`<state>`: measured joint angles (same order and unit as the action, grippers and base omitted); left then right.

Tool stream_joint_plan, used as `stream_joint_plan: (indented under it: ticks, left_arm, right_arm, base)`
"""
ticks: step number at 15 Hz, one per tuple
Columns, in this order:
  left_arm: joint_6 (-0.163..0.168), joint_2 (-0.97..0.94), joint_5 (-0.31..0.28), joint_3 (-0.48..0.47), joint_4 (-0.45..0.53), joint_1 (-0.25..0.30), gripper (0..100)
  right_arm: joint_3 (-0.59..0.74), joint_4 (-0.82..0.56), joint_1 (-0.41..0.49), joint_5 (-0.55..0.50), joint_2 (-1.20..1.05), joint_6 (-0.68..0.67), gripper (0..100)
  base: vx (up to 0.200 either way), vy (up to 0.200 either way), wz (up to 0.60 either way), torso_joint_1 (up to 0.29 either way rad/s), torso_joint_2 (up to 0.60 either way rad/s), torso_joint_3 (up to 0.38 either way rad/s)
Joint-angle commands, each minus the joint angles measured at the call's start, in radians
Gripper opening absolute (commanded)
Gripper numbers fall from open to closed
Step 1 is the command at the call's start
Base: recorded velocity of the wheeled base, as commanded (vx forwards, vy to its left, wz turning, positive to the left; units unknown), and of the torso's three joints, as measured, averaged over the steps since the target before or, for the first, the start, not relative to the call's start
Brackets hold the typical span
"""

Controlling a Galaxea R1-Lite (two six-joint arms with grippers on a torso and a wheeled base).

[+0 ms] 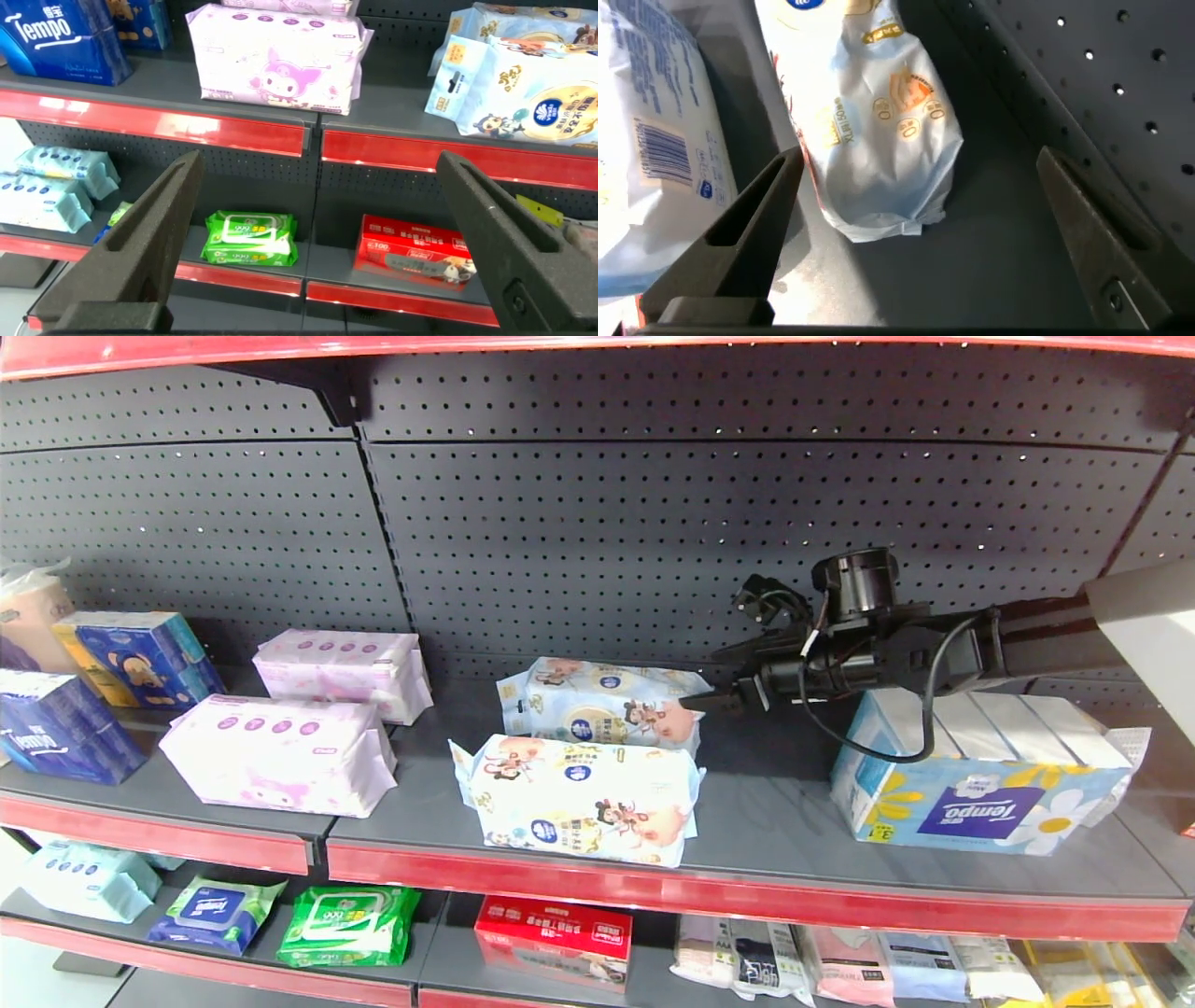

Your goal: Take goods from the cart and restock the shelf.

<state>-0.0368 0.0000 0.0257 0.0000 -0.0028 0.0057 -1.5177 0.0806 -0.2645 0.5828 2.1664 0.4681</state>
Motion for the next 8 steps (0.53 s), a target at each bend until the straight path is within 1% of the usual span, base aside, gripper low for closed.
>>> stream_joint_plan:
  ticks: [1, 4, 6, 8]
  left_arm:
    - [0.0, 0.0, 0.0, 0.0, 0.0, 0.0, 100]
    - [0.0, 0.0, 0.0, 0.0, 0.0, 0.0, 100]
    - [0.0, 0.0, 0.0, 0.0, 0.0, 0.0, 100]
    - [-0.002, 0.0, 0.0, 0.0, 0.0, 0.0, 100]
  right_arm:
    - [-0.004, 0.001, 0.008, -0.001, -0.011, -0.002, 100]
    - [0.004, 0.03, 0.017, -0.024, -0.014, -0.037, 100]
    - [-0.003, 0.11, 0.014, -0.063, -0.016, -0.149, 100]
    - [0.007, 0.153, 0.014, -0.084, -0.02, -0.186, 100]
  base:
    - [0.0, 0.0, 0.0, 0.0, 0.0, 0.0]
    - [0.0, 0.0, 0.0, 0.0, 0.0, 0.0]
    - [0.0, 0.0, 0.0, 0.0, 0.0, 0.0]
    - [0.0, 0.0, 0.0, 0.0, 0.0, 0.0]
